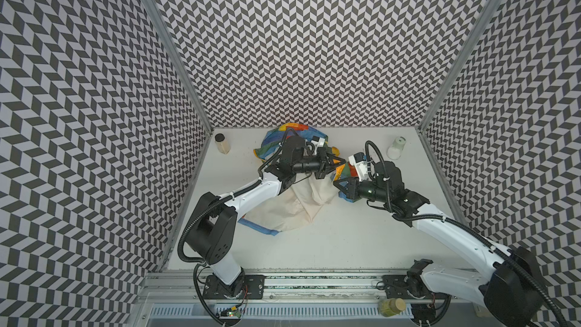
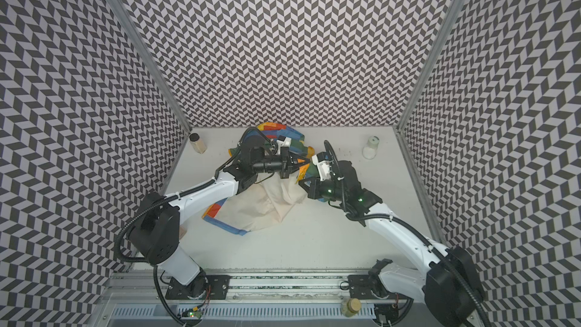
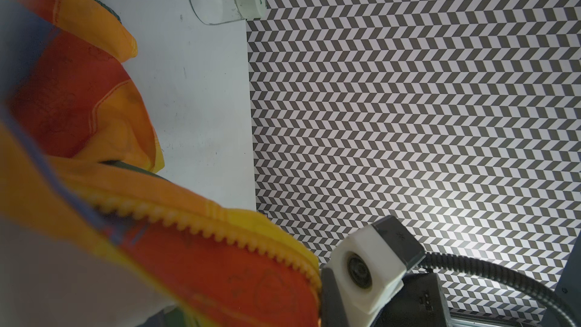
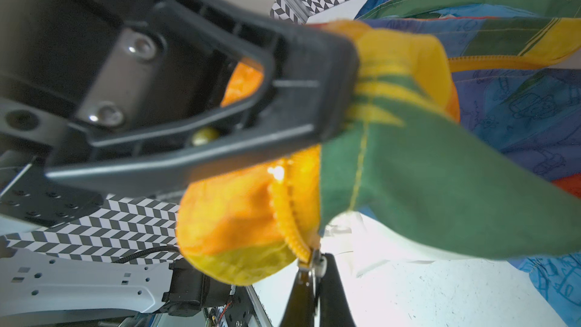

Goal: Zip up the jacket

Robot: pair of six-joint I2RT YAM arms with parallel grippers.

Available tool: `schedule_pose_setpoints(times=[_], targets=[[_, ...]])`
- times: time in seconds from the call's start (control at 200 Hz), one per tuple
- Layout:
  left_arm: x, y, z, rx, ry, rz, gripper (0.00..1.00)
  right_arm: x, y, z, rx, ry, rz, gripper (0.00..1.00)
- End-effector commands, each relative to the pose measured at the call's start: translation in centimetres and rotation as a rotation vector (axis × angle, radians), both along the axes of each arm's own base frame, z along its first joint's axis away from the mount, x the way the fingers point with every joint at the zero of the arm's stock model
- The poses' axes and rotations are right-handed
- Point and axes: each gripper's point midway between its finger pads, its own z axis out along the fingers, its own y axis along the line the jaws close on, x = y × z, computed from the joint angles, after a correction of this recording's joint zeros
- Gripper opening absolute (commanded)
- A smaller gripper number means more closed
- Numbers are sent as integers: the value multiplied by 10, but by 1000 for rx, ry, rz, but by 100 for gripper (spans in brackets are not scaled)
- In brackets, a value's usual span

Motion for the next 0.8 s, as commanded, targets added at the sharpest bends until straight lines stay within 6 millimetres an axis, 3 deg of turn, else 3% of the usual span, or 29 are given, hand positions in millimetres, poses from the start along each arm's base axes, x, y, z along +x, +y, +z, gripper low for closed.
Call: schedule_pose_setpoints(times=[0.0, 0.391, 0.586, 0.796], targets=[[3, -1, 28, -57, -70, -10, 0, -4, 3, -12, -11, 19, 26, 0], [5, 0, 31, -50, -73, -11, 0, -6, -4, -42, -111, 53, 18, 0], [2, 1, 22, -19, -60, -22, 0, 0, -17, -36, -190, 32, -40, 0], [-2, 2, 16, -4, -51, -28, 0, 6, -21, -20, -197, -7, -55, 14]])
